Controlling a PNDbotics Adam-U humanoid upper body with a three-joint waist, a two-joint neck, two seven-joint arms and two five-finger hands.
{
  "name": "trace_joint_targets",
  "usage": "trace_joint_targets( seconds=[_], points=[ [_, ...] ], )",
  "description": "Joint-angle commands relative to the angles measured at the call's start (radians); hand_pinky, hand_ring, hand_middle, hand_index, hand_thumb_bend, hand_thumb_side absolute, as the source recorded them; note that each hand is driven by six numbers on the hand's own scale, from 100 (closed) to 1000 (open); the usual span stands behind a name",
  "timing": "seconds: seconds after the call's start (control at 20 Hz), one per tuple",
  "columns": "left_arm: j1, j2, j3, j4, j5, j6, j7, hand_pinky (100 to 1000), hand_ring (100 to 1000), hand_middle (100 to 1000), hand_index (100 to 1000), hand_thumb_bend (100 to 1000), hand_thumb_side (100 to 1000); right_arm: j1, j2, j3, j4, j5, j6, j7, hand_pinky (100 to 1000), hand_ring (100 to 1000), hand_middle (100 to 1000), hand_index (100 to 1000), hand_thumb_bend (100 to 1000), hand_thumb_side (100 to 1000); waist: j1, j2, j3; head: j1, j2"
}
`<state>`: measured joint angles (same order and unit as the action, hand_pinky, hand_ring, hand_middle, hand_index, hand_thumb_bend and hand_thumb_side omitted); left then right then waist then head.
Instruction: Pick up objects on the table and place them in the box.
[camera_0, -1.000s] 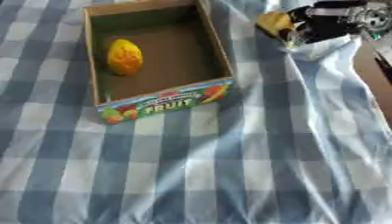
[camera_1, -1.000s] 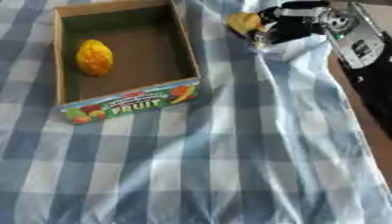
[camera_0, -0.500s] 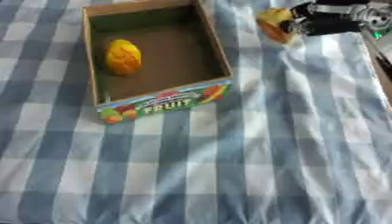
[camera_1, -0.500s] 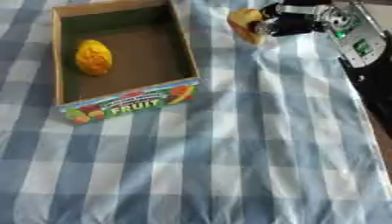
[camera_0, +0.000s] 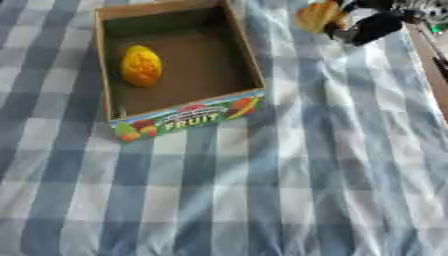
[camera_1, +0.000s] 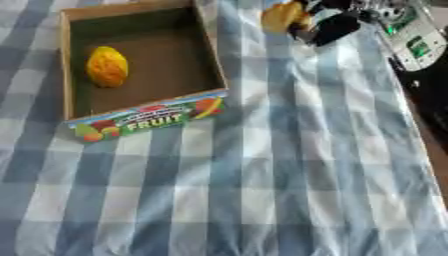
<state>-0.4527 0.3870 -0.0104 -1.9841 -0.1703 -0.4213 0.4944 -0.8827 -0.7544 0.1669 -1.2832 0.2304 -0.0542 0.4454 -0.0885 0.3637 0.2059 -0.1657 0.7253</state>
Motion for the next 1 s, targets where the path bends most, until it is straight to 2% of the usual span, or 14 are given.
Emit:
trace_joint_targets(
  seconds=[0.05,0.2,0.4,0.75,0.9,1.0],
  points=[
    [-0.007,0.024,0.003,-0.016,0.005,0.000,0.000,783,872,809,915,322,402,-0.037,-0.047,-0.019,-0.141,-0.019,0.021,-0.057,816,858,421,414,100,100,0.004,-0.028,-0.002,-0.003,0.002],
    [-0.006,0.025,0.003,-0.016,0.005,-0.001,0.002,784,872,809,915,324,399,-0.076,-0.018,0.010,-0.254,0.021,0.037,-0.093,812,820,419,410,100,100,0.004,-0.031,-0.001,-0.010,0.004],
    [-0.011,0.022,0.002,-0.016,0.007,-0.009,0.005,783,871,808,914,335,386,-0.161,0.104,0.069,-0.300,0.117,0.035,-0.085,820,808,434,424,100,100,0.007,-0.035,0.004,-0.025,0.007],
    [-0.030,0.011,-0.004,-0.016,0.016,-0.041,0.008,783,868,804,911,352,366,-0.254,0.346,0.157,-0.173,0.303,-0.024,-0.089,821,806,440,431,100,100,0.011,-0.031,0.021,-0.050,0.008],
    [-0.035,0.007,-0.008,-0.016,0.020,-0.047,0.002,783,867,804,911,353,365,-0.275,0.421,0.176,-0.098,0.393,-0.053,-0.116,824,802,451,442,100,100,0.015,-0.029,0.027,-0.058,0.007],
    [-0.036,0.005,-0.009,-0.016,0.022,-0.048,0.000,784,868,804,911,353,362,-0.280,0.462,0.188,-0.033,0.463,-0.078,-0.133,825,815,493,494,100,100,0.016,-0.027,0.029,-0.064,0.005]
  ],
)
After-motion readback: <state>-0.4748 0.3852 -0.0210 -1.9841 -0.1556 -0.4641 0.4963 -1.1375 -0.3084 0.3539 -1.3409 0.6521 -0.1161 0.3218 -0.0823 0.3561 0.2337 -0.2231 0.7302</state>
